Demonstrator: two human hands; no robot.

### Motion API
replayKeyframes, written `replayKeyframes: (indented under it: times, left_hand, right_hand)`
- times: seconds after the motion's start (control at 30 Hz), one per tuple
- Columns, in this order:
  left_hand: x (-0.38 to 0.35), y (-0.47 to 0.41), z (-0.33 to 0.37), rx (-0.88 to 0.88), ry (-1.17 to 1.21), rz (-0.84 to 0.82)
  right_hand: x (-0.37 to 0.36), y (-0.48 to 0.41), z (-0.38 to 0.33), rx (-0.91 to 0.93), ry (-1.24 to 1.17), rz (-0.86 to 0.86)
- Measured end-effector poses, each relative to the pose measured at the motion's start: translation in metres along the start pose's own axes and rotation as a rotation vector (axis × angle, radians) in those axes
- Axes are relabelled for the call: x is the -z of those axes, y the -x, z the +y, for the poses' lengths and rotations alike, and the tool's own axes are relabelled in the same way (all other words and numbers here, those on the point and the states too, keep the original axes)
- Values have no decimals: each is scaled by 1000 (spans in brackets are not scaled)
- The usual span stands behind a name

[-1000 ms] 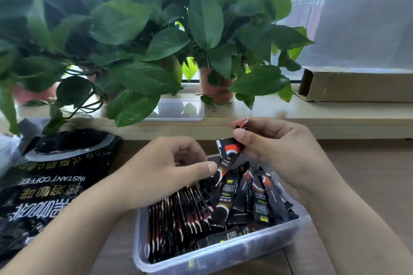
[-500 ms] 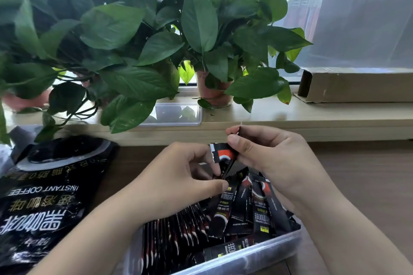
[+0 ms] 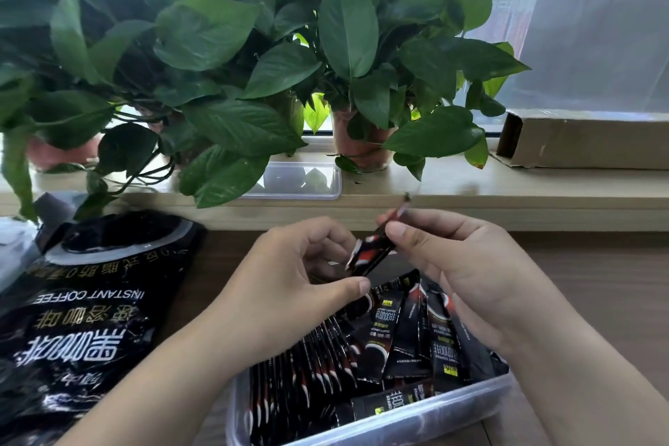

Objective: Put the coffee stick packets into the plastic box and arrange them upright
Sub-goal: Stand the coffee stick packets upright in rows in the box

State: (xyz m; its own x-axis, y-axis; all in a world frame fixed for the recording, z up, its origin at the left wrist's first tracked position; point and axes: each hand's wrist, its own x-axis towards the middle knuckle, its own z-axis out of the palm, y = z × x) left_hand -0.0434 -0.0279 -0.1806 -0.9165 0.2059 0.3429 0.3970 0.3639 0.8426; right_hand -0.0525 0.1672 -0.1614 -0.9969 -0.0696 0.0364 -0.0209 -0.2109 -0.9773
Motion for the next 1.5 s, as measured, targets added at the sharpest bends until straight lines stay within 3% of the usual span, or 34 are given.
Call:
replayKeyframes:
  times: [0.17, 0.33, 0.5, 0.7, 0.87, 0.97, 1.07, 1.17, 1.4, 1.5]
  left_hand:
    - [-2, 1, 6, 5, 59, 25]
    - [-1, 1, 1, 57, 64, 55]
    - [-1, 1, 3, 32, 43, 43]
    - [-2, 1, 2, -11, 72, -7]
    - [-2, 0, 4, 57, 78, 75]
    - [-1, -1, 6, 94, 76, 185]
    - [1, -2, 6, 107, 111, 242]
    - [0, -1, 7, 82, 140, 249]
    - [-2, 2, 14, 64, 176, 189]
    - [-2, 4, 20, 77, 244, 135]
  right_hand:
    - [-7, 1, 5, -8, 103, 55]
    - [-5, 1, 5, -44, 38, 103]
    - [-1, -1, 5, -87, -24, 21]
    - [2, -1, 3, -151, 152, -93]
    - [5, 0, -3, -86, 108, 144]
    - [20, -6, -10, 83, 25, 369]
    - [29, -6, -13, 238, 153, 457]
    - [16, -2, -6, 254, 225, 370]
    - [-8, 4, 1, 201, 23, 125]
    - [-9, 7, 4, 309, 176, 62]
